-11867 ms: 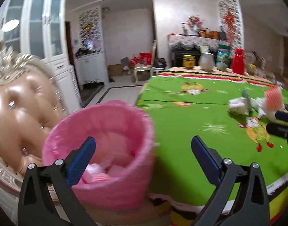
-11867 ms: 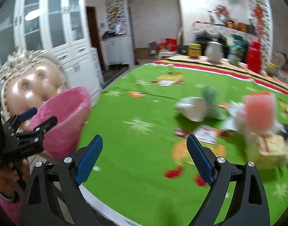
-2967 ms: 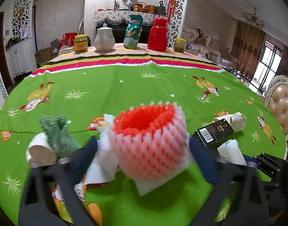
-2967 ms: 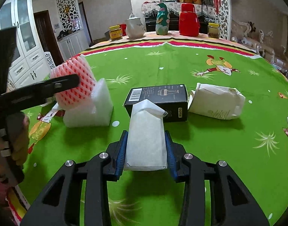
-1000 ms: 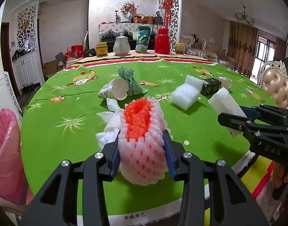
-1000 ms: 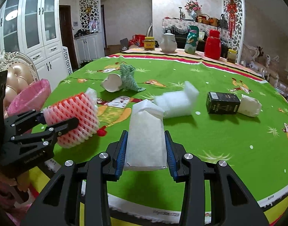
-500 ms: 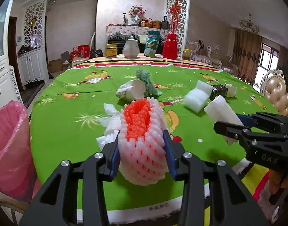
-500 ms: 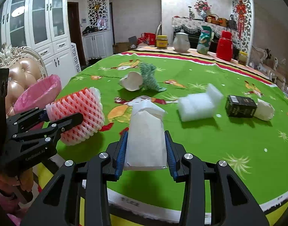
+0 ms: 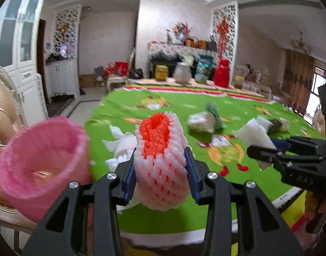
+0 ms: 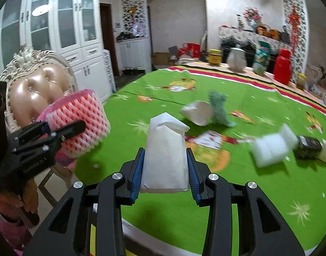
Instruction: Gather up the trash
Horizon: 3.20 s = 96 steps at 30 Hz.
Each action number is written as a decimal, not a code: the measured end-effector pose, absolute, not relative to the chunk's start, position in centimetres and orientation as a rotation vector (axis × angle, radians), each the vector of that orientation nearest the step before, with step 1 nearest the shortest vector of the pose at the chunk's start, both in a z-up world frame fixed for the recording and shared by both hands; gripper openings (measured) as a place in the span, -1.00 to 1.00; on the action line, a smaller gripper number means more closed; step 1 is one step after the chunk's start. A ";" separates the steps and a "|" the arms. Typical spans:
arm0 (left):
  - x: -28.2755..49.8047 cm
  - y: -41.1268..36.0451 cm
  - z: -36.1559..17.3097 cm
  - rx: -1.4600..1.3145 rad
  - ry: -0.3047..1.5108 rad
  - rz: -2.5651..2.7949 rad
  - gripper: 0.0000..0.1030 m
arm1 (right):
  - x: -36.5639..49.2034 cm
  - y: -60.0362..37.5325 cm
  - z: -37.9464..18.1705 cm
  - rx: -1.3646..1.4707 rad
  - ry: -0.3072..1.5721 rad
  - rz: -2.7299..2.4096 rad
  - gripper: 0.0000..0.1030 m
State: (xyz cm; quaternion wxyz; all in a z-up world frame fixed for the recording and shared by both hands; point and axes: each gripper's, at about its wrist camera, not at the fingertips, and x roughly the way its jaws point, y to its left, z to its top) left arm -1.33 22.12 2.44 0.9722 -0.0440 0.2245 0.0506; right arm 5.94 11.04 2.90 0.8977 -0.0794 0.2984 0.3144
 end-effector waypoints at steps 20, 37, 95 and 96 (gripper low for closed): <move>-6.9 32.8 6.3 -0.073 0.317 0.257 -0.21 | 4.2 21.1 4.1 -0.211 0.569 0.840 -0.26; 1.8 16.5 1.6 -0.084 0.390 -0.123 0.23 | 5.3 -0.9 5.8 0.001 0.543 0.422 -0.25; -5.0 47.1 2.8 -0.266 0.469 0.436 -0.11 | 6.4 36.9 3.5 -0.274 0.657 1.117 -0.24; -4.6 47.5 2.5 -0.273 0.477 0.441 0.04 | 6.6 37.7 3.2 -0.274 0.664 1.133 -0.19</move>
